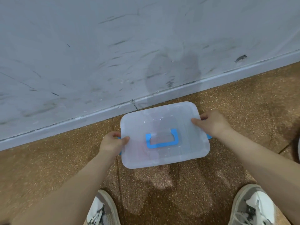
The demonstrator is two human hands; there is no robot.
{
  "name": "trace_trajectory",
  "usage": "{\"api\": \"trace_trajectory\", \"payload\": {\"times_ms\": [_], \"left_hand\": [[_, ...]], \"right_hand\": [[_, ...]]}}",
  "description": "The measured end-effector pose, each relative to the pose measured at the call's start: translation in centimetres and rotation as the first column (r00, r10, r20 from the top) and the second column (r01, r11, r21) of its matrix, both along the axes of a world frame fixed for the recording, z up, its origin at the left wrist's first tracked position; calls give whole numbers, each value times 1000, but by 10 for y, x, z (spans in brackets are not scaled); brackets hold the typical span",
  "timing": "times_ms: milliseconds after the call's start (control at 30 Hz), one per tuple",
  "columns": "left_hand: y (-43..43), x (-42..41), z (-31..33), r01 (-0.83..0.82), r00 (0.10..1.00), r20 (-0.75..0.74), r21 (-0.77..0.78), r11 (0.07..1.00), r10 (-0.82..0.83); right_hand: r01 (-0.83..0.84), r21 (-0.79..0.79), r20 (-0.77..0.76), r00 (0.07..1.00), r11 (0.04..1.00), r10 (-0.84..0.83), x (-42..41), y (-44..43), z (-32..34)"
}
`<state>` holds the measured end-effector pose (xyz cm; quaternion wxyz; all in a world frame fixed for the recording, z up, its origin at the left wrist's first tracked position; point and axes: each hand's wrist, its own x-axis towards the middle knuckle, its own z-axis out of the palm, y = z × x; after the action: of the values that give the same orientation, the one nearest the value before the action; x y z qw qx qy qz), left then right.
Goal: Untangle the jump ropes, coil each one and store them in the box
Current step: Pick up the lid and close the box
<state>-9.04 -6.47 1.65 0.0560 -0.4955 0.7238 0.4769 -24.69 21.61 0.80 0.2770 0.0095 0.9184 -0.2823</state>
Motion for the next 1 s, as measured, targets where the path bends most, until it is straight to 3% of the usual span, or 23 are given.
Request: {"api": "trace_trajectory", "payload": {"times_ms": [67,133,200,233,267,333,400,467,567,667,767,900,1000], "left_hand": [[-2,1,0,-66,998,14,22,998,66],[-4,6,1,-198,980,61,194,961,189],[-7,12,-2,-253,967,110,402,880,228],[-7,13,-2,-256,967,113,450,856,230],[-6,13,-3,-255,967,109,453,855,231],[-5,9,-4,-242,970,80,388,889,230],[-5,6,-4,-207,978,69,306,929,195],[-5,3,-5,-161,986,70,248,955,148],[-2,-1,-6,-11,991,134,33,999,6],[10,-6,0,296,909,380,-297,908,-173],[30,-5,0,467,832,508,-425,775,-223],[45,1,-6,637,724,628,-448,628,-286],[40,1,-5,698,679,664,-452,555,-313]], "right_hand": [[-22,161,-64,997,987,33,5,2,-3],[185,-11,179,967,983,-180,9,6,2],[432,-237,523,812,870,-260,15,11,5],[471,-278,587,773,837,-240,18,13,5],[455,-277,563,791,846,-240,19,13,4],[341,-211,378,893,916,-245,18,9,0],[70,4,167,984,998,-70,16,0,2],[-135,262,22,991,955,134,20,-8,6],[-198,367,-67,969,909,238,28,-17,7],[-275,493,-75,932,825,355,32,-24,8],[-289,542,-50,926,789,373,33,-27,11],[-416,616,35,863,668,505,35,-28,14],[-514,505,158,844,693,512,24,-26,23]]}}
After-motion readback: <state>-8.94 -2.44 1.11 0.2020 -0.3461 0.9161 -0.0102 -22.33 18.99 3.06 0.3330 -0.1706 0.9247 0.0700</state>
